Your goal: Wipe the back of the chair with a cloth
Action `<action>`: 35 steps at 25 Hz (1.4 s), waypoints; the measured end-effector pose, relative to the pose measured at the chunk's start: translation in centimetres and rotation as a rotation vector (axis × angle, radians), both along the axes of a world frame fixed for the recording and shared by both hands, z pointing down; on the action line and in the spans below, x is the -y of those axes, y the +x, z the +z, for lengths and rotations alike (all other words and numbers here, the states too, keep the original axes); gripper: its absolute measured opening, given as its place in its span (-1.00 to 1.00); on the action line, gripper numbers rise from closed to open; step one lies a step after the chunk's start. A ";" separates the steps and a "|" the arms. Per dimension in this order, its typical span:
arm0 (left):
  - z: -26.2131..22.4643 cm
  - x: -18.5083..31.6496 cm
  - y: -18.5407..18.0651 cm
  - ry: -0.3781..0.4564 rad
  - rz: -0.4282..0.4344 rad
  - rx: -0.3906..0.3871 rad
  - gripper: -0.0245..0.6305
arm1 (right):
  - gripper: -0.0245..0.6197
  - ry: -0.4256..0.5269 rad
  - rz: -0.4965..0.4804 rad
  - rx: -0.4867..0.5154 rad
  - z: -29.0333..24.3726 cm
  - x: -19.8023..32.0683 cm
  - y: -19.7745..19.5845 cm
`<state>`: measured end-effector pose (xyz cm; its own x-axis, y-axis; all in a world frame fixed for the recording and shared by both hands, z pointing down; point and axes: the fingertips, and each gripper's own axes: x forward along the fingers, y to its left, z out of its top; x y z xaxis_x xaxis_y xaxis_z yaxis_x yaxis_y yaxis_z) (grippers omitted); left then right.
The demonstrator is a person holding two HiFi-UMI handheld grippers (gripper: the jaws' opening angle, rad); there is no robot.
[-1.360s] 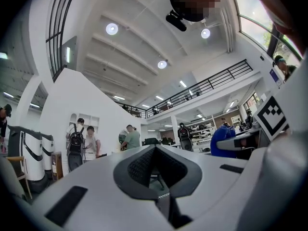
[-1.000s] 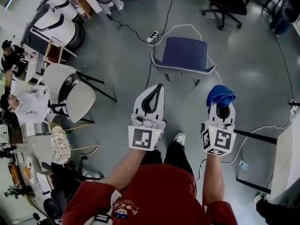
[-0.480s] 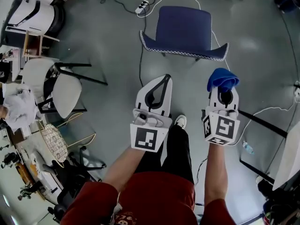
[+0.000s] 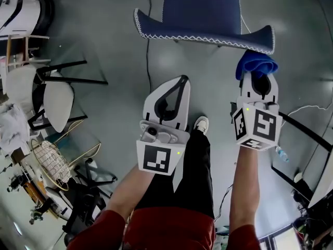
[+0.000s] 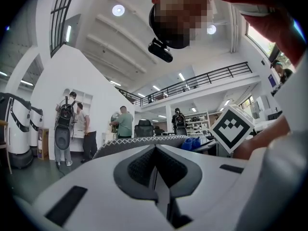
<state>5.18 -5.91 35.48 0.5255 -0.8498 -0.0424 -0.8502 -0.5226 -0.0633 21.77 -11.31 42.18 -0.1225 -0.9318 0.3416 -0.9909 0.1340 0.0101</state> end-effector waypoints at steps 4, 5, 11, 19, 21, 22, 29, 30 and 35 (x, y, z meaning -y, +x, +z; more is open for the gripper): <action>3.2 0.2 0.2 -0.012 0.010 -0.004 -0.88 | -0.73 -0.029 0.016 0.007 4.1 0.6 0.4; 4.1 0.3 0.2 -0.015 0.007 -0.006 -0.88 | -0.73 -0.034 0.010 -0.003 5.2 0.9 0.5; 10.2 0.2 1.5 -0.026 0.007 0.008 -0.88 | -0.73 -0.081 0.005 -0.033 13.2 2.7 1.9; 15.1 1.2 0.7 -0.031 -0.024 -0.002 -0.88 | -0.73 -0.157 -0.006 -0.042 22.0 5.5 1.6; 15.9 1.1 0.7 -0.037 -0.026 -0.005 -0.88 | -0.73 -0.184 0.000 -0.047 23.8 6.0 2.0; 16.1 1.0 0.7 -0.039 -0.024 -0.003 -0.88 | -0.73 -0.195 0.002 -0.052 24.6 6.2 2.2; 18.0 1.0 0.1 -0.062 -0.040 0.003 -0.88 | -0.73 -0.303 0.009 -0.087 30.3 7.4 2.7; 18.1 0.9 0.2 -0.067 -0.039 0.002 -0.88 | -0.73 -0.323 0.014 -0.092 31.0 7.4 3.2; 18.8 1.7 0.6 -0.070 -0.031 0.031 -0.88 | -0.73 -0.364 0.012 -0.093 33.4 8.0 3.9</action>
